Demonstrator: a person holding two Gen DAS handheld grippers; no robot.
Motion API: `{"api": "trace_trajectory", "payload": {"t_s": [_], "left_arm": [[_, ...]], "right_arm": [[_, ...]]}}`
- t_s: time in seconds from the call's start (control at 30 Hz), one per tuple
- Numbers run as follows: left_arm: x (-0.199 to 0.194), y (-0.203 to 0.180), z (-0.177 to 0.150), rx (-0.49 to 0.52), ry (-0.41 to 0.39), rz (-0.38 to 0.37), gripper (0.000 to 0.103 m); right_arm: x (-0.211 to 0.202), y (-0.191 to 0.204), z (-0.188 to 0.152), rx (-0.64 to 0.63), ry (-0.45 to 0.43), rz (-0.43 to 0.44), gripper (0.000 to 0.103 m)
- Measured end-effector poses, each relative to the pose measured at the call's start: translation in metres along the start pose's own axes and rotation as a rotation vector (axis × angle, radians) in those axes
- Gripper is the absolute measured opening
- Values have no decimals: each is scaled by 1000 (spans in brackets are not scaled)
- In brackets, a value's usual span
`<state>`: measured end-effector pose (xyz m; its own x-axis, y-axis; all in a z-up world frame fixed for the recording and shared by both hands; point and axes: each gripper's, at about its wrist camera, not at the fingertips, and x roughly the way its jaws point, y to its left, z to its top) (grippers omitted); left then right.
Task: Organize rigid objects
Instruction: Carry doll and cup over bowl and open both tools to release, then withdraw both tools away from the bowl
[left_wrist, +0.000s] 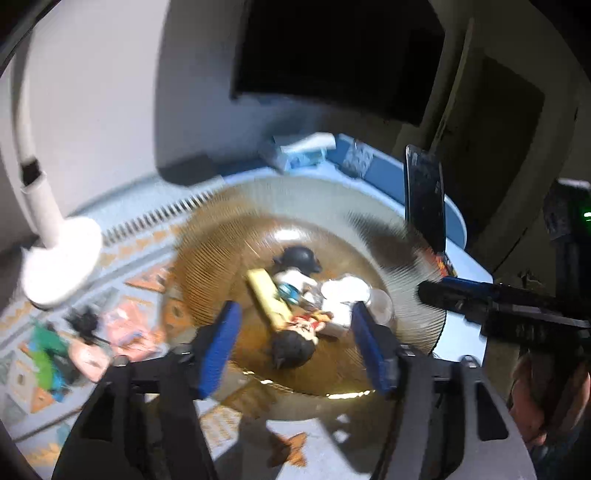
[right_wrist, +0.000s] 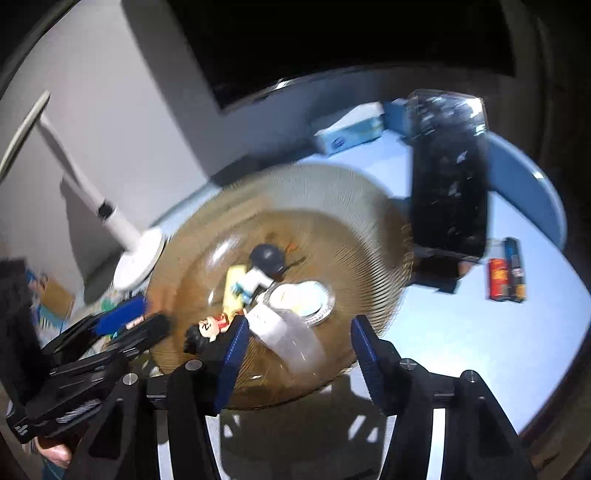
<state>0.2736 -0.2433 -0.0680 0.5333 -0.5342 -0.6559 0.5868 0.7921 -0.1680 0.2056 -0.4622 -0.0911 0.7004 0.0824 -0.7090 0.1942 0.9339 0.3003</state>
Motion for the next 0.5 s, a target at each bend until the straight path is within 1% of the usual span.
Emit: {"api": "trace_trajectory", "payload": {"t_s": [0.07,0.17,0.23,0.33,0.5], "left_arm": [[-29,14,6,-28,-69,10,68],[-68,34,12,-78,-147,9,68],[-95,48,14,-114,-204,22,68],[-129,65,11,-161,-265,44,68],[-174,84,0,-207,-342,78,68]], "right_arm": [[-15,-6,4,28,-48,-7,58],[-31,-8,8,58,-84,23,59],[-35,-3,9,60,-89,41,59],[-36,12,9,43,-79,73,59],[-40,46,4,-22,-66,108,59]]}}
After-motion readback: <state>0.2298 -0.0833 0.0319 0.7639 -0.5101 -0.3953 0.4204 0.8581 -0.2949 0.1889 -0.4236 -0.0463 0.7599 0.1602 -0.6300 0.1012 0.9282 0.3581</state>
